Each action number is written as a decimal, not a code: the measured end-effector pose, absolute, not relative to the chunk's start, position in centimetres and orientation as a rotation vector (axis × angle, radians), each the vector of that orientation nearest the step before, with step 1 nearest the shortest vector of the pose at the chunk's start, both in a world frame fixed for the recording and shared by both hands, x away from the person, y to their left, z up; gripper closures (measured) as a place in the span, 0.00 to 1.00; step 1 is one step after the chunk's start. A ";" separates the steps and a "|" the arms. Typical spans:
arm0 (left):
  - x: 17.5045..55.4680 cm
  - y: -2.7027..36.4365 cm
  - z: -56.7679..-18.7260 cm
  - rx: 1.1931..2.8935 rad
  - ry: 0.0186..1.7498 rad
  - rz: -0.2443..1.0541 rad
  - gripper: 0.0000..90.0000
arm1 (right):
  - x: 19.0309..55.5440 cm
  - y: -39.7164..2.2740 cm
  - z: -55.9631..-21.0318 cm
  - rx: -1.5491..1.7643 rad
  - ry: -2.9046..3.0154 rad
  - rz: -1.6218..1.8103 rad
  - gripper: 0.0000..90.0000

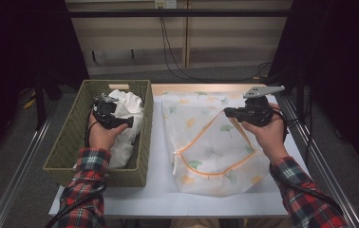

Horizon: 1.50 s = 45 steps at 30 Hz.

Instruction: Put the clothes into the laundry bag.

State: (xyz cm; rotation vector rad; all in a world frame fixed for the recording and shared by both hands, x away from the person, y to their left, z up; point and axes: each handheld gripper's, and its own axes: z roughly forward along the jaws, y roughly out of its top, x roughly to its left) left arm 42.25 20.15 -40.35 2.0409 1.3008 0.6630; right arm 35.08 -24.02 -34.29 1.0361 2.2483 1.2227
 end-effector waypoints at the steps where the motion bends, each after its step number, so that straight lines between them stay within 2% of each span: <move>1: 42.3 20.1 -40.5 2.050 1.298 0.657 0.00 | 35.1 -24.0 -34.3 1.029 2.252 1.220 0.99; 33: 43.2 19.2 -41.9 2.218 1.265 0.647 0.00 | 35.1 -23.9 -34.3 1.031 2.247 1.220 0.99; 45: 43.2 19.0 -42.5 2.249 1.263 0.585 0.00 | 35.2 -23.8 -34.4 1.030 2.251 1.208 0.99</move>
